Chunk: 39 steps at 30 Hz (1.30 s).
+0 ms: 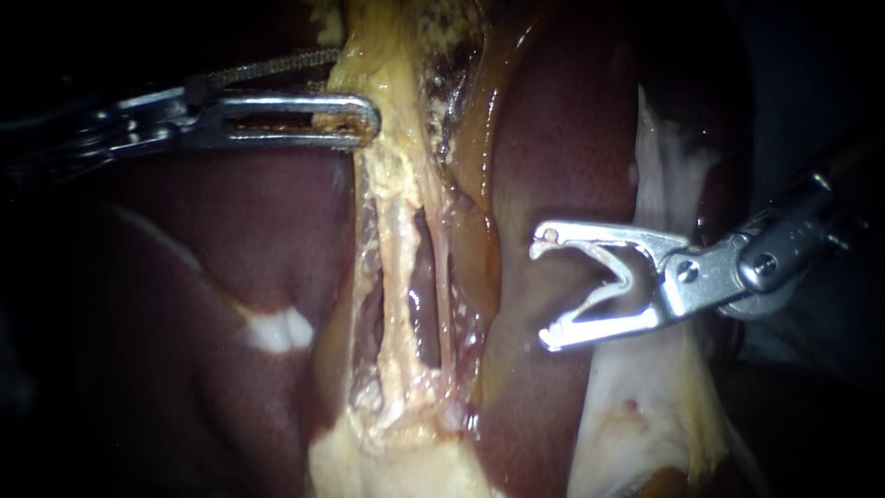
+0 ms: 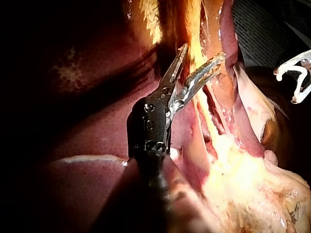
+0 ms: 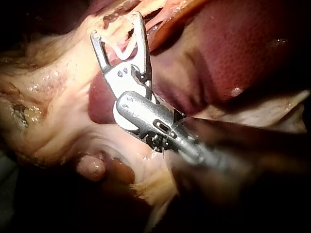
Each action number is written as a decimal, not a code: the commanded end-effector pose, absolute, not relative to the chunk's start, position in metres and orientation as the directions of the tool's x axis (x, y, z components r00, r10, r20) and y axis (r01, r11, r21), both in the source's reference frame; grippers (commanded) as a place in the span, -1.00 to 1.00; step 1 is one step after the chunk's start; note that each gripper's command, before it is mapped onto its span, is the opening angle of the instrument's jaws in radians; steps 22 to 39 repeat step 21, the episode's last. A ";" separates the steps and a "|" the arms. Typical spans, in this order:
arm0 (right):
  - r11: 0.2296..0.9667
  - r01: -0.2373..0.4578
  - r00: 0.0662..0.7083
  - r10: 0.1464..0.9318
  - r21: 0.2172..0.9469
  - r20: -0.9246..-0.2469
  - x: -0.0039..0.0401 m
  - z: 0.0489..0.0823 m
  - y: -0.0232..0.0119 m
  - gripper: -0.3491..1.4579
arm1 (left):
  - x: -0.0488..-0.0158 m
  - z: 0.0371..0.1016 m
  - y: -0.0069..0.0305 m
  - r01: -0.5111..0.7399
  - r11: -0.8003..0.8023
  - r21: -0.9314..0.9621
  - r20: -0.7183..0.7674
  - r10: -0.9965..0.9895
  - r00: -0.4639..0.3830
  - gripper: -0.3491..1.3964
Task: Grabbing gallbladder
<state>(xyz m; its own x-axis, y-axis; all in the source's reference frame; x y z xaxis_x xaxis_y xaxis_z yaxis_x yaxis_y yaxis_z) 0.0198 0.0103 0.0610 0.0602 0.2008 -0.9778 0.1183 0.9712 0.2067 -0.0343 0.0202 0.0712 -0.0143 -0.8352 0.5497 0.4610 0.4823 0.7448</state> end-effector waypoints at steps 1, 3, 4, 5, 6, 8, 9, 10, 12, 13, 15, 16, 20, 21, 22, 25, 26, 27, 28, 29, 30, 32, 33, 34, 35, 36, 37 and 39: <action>0.971 0.118 0.060 0.201 0.207 -0.978 0.0199 0.0609 0.0103 0.05 | -0.0342 0.0714 0.0203 0.462 0.484 0.743 0.549 -0.836 -0.007 -0.52; 0.971 0.119 0.060 0.201 0.207 -0.978 0.0198 0.0609 0.0103 0.05 | -0.0339 0.0717 0.0205 0.464 0.485 0.742 0.544 -0.839 0.007 -1.00; 0.971 0.119 0.060 0.201 0.207 -0.978 0.0198 0.0609 0.0103 0.05 | -0.0337 0.0718 0.0206 0.463 0.485 0.742 0.542 -0.841 0.013 -1.00; 0.971 0.119 0.060 0.201 0.207 -0.978 0.0198 0.0608 0.0103 0.05 | -0.0336 0.0719 0.0206 0.464 0.486 0.741 0.540 -0.842 0.019 -1.00; 0.971 0.119 0.060 0.201 0.207 -0.978 0.0198 0.0608 0.0103 0.05 | -0.0334 0.0719 0.0206 0.467 0.476 0.745 0.528 -0.849 0.021 -1.00; 0.971 0.119 0.060 0.201 0.207 -0.978 0.0198 0.0608 0.0103 0.05 | -0.0332 0.0719 0.0206 0.474 0.471 0.744 0.515 -0.856 0.043 -1.00; 0.971 0.119 0.060 0.201 0.207 -0.978 0.0198 0.0608 0.0103 0.05 | -0.0332 0.0719 0.0205 0.476 0.471 0.742 0.512 -0.857 0.050 -1.00; 0.971 0.119 0.060 0.201 0.207 -0.978 0.0198 0.0608 0.0103 0.05 | -0.0331 0.0718 0.0205 0.477 0.471 0.742 0.511 -0.858 0.053 -1.00; 0.971 0.119 0.060 0.201 0.207 -0.978 0.0198 0.0608 0.0103 0.05 | -0.0330 0.0718 0.0205 0.478 0.471 0.741 0.510 -0.858 0.056 -1.00; 0.971 0.119 0.060 0.201 0.207 -0.978 0.0198 0.0608 0.0103 0.05 | -0.0330 0.0718 0.0204 0.479 0.471 0.740 0.509 -0.859 0.058 -1.00; 0.971 0.119 0.060 0.201 0.207 -0.978 0.0198 0.0608 0.0103 0.05 | -0.0330 0.0717 0.0204 0.479 0.471 0.740 0.509 -0.859 0.058 -1.00; 0.971 0.119 0.060 0.201 0.207 -0.978 0.0198 0.0608 0.0103 0.05 | -0.0330 0.0717 0.0204 0.480 0.471 0.740 0.509 -0.859 0.058 -1.00; 0.971 0.119 0.060 0.201 0.207 -0.978 0.0198 0.0608 0.0103 0.05 | -0.0330 0.0716 0.0203 0.480 0.471 0.740 0.509 -0.859 0.058 -1.00; 0.971 0.119 0.060 0.201 0.207 -0.978 0.0198 0.0608 0.0103 0.05 | -0.0330 0.0716 0.0203 0.480 0.471 0.740 0.509 -0.859 0.058 -1.00; 0.971 0.119 0.060 0.201 0.207 -0.978 0.0198 0.0608 0.0103 0.05 | -0.0330 0.0716 0.0203 0.480 0.471 0.740 0.509 -0.859 0.058 -1.00; 0.971 0.119 0.060 0.201 0.207 -0.978 0.0198 0.0608 0.0103 0.05 | -0.0330 0.0716 0.0203 0.480 0.471 0.740 0.509 -0.859 0.058 -1.00; 0.971 0.119 0.060 0.201 0.207 -0.978 0.0198 0.0608 0.0103 0.05 | -0.0330 0.0716 0.0203 0.480 0.471 0.740 0.509 -0.859 0.058 -1.00; 0.971 0.119 0.060 0.201 0.207 -0.978 0.0198 0.0608 0.0103 0.05 | -0.0330 0.0716 0.0203 0.480 0.471 0.740 0.509 -0.859 0.058 -1.00; 0.971 0.119 0.060 0.201 0.207 -0.978 0.0198 0.0608 0.0103 0.05 | -0.0330 0.0716 0.0203 0.480 0.471 0.740 0.509 -0.859 0.058 -1.00; 0.971 0.119 0.060 0.201 0.207 -0.978 0.0198 0.0608 0.0103 0.05 | -0.0330 0.0716 0.0203 0.480 0.471 0.740 0.509 -0.859 0.058 -1.00; 0.971 0.119 0.060 0.201 0.207 -0.978 0.0198 0.0608 0.0103 0.05 | -0.0330 0.0716 0.0203 0.480 0.471 0.740 0.509 -0.859 0.058 -1.00; 0.971 0.119 0.060 0.201 0.207 -0.978 0.0198 0.0608 0.0103 0.05 | -0.0330 0.0716 0.0203 0.480 0.471 0.740 0.509 -0.859 0.058 -1.00; 0.971 0.119 0.060 0.201 0.207 -0.978 0.0198 0.0608 0.0103 0.05 | -0.0330 0.0716 0.0203 0.480 0.471 0.740 0.509 -0.859 0.058 -1.00; 0.971 0.119 0.060 0.201 0.207 -0.978 0.0198 0.0608 0.0103 0.05 | -0.0330 0.0716 0.0203 0.480 0.471 0.740 0.509 -0.859 0.058 -1.00; 0.971 0.119 0.060 0.201 0.207 -0.978 0.0198 0.0608 0.0103 0.05 | -0.0330 0.0716 0.0203 0.480 0.471 0.740 0.509 -0.859 0.058 -1.00; 0.971 0.119 0.060 0.201 0.207 -0.978 0.0198 0.0608 0.0103 0.05 | -0.0330 0.0716 0.0203 0.480 0.471 0.740 0.509 -0.859 0.058 -1.00; 0.971 0.119 0.060 0.201 0.207 -0.978 0.0198 0.0608 0.0103 0.05 | -0.0330 0.0716 0.0203 0.480 0.471 0.740 0.509 -0.859 0.058 -1.00; 0.971 0.119 0.060 0.201 0.207 -0.978 0.0198 0.0608 0.0103 0.05 | -0.0330 0.0716 0.0203 0.480 0.471 0.740 0.509 -0.859 0.058 -1.00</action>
